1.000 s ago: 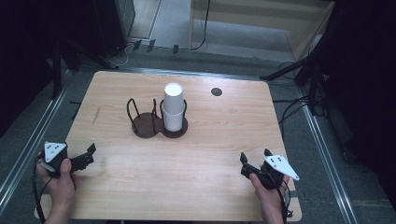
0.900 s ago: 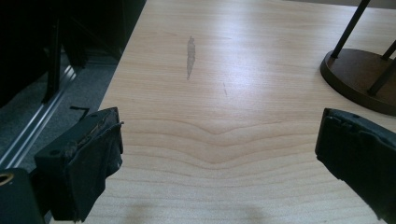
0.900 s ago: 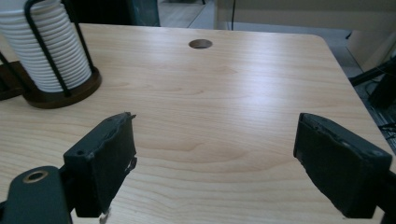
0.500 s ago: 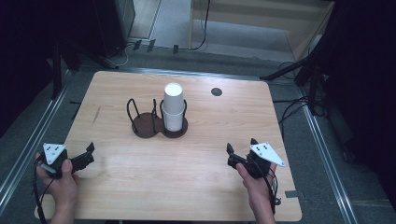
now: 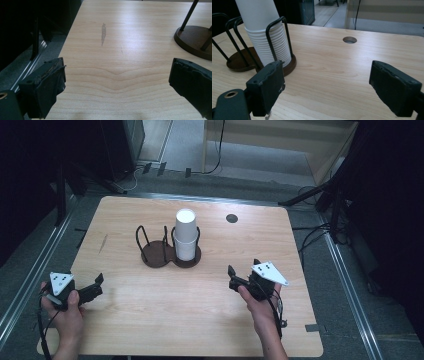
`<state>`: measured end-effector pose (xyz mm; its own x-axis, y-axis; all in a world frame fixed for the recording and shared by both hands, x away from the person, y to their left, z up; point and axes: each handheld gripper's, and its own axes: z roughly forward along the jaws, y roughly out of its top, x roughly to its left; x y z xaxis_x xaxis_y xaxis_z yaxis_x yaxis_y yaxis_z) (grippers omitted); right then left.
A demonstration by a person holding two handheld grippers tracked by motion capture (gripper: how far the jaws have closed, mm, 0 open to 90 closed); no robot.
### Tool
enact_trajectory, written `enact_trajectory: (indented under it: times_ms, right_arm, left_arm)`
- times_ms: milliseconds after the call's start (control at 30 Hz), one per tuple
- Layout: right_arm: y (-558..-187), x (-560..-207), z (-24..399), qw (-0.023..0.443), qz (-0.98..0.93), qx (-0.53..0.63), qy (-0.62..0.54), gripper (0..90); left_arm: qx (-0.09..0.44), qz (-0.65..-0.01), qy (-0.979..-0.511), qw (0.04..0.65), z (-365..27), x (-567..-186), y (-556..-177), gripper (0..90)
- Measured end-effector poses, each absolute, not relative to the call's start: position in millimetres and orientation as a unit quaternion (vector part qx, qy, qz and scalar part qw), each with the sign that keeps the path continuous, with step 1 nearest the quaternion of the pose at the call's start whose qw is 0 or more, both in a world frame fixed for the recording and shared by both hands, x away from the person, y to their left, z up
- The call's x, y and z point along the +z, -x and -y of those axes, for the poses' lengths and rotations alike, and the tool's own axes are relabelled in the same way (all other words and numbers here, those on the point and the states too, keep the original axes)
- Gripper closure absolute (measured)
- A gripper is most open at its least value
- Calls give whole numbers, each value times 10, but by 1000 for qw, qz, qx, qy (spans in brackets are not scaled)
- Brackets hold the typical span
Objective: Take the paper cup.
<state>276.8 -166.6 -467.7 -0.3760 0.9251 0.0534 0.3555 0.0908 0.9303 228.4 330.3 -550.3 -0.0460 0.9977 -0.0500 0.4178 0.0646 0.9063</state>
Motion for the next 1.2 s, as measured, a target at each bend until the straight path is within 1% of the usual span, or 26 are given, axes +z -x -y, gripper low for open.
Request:
enact_trajectory:
  times_ms: [433, 1200]
  right_arm:
    - [-2947, -4522, 1276, 287, -697, 487, -441, 124]
    - [-3156, -4436, 713, 275, -712, 503, -406, 116]
  left_arm:
    - [369, -620, -575, 386, -3310, -5502, -2293, 13]
    - [372, -618, -576, 383, -3302, -5502, -2296, 13]
